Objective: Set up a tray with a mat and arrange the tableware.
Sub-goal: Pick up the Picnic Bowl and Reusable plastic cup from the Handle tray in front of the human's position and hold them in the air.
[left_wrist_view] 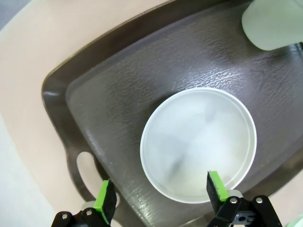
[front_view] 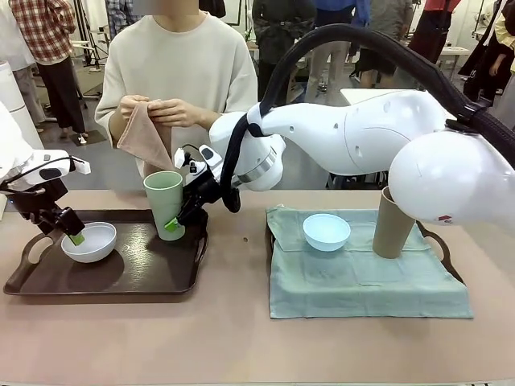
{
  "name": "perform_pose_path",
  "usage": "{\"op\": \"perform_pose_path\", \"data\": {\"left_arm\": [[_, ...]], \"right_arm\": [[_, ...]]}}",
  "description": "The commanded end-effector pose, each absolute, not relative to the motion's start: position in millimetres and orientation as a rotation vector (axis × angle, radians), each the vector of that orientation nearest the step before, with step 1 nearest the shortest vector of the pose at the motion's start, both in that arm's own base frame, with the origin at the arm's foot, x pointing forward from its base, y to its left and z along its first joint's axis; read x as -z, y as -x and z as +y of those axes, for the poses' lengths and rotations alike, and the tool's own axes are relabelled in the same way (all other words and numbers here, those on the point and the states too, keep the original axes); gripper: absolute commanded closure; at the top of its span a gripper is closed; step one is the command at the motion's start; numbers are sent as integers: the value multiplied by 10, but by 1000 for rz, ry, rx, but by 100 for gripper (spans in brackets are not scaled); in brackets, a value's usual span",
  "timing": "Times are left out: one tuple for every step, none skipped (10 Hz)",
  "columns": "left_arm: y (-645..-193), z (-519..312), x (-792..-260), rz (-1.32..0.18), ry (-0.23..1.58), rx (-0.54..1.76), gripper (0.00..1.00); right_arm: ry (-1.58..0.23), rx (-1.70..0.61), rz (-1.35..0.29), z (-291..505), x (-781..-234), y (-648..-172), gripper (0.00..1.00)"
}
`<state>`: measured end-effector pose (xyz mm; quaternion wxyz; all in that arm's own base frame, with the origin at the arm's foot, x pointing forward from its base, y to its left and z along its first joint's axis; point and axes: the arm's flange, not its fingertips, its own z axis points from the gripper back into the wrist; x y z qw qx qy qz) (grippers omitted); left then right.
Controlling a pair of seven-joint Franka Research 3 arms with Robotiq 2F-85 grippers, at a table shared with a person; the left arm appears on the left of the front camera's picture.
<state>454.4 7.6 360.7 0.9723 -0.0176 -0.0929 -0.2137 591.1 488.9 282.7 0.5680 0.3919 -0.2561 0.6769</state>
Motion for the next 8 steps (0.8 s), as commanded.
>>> {"op": "perform_pose_path", "data": {"left_arm": [[-4659, 68, -3553, -198, 41, 417, 0], [-4666, 57, -3530, -197, 46, 410, 0], [-4705, 54, -3530, -207, 45, 397, 0], [-4734, 61, -3524, -213, 50, 382, 0], [-4787, 82, -3533, -208, 47, 367, 0], [-4830, 96, -3532, -207, 46, 350, 0], [-4885, 124, -3540, -206, 45, 332, 0], [-4908, 139, -3519, -199, 40, 317, 0]], "right_arm": [[-973, -1559, -591, 4972, -2859, -6027, 0], [-979, -1558, -584, 4978, -2849, -6012, 0], [-980, -1556, -581, 4987, -2848, -6017, 0], [-980, -1555, -576, 4984, -2842, -6010, 0], [-981, -1554, -577, 4993, -2839, -6017, 0], [-983, -1554, -572, 4993, -2836, -6014, 0], [-984, -1542, -558, 4999, -2843, -6019, 0], [-1002, -1552, -555, 4989, -2845, -6007, 0]]}}
